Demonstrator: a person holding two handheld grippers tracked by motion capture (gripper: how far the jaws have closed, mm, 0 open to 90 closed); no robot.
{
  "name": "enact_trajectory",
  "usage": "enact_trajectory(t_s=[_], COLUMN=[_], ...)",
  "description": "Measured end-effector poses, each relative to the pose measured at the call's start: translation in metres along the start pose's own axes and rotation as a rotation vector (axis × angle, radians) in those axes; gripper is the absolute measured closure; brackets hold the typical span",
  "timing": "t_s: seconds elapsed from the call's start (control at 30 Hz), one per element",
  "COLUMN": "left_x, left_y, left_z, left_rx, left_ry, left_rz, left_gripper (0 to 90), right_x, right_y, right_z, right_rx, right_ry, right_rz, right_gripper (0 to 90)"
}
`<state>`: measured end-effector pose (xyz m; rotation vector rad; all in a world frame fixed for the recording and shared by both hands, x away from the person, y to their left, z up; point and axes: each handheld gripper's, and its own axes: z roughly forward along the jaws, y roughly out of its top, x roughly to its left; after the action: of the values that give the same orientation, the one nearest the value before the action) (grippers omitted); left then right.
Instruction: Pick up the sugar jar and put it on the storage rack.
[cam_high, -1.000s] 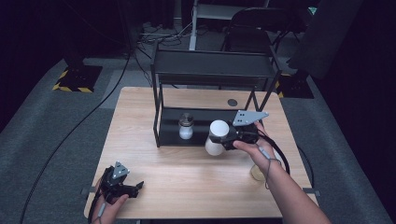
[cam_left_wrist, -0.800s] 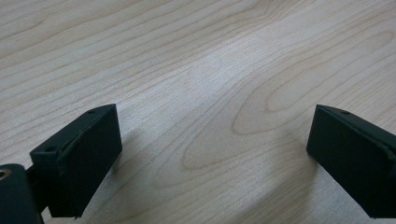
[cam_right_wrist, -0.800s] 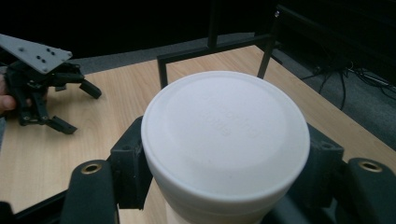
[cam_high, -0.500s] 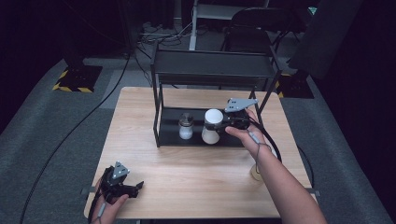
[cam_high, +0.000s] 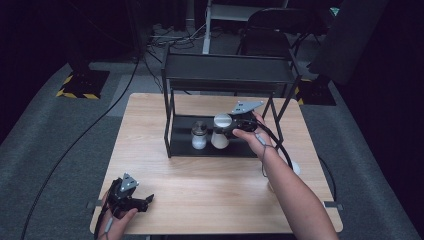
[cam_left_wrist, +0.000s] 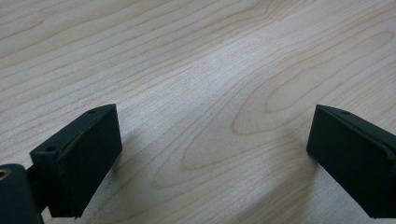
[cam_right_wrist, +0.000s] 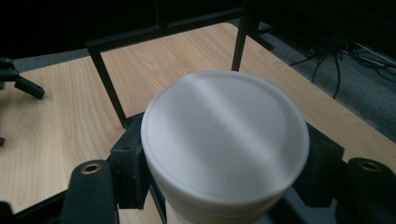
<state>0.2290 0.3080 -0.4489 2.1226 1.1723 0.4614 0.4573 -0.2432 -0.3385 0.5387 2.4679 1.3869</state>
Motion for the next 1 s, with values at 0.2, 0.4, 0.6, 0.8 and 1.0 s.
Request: enact_trajectory(t_s=[0.2, 0.4, 0.6, 0.8, 1.0], left_x=[0.0, 0.0, 0.0, 0.0, 0.0], left_y=[0.0, 0.0, 0.0, 0.0, 0.0], left_z=[0.0, 0.0, 0.0, 0.0, 0.0], left_rx=[0.001, 0.001, 0.0, 0.0, 0.0], left_ry=[0.001, 0.0, 0.001, 0.0, 0.0], left_rz=[0.0, -0.001, 0.001, 0.001, 0.001], left_gripper=[3.2, 3.2, 3.2, 3.2, 3.2], right_x=[-0.006, -0.01, -0.013, -0.013, -0.015], right_y=[-0.004, -0.008, -0.011, -0.014, -0.017], right_z=[0.011, 0.018, 0.024, 0.03, 0.034], right_rx=[0.014, 0.031, 0.039, 0.044, 0.05], right_ry=[0.0, -0.004, 0.0, 0.002, 0.002], right_rz=[0.003, 0.004, 0.011, 0.017, 0.027], right_gripper=[33.6, 33.6, 33.6, 33.6, 33.6])
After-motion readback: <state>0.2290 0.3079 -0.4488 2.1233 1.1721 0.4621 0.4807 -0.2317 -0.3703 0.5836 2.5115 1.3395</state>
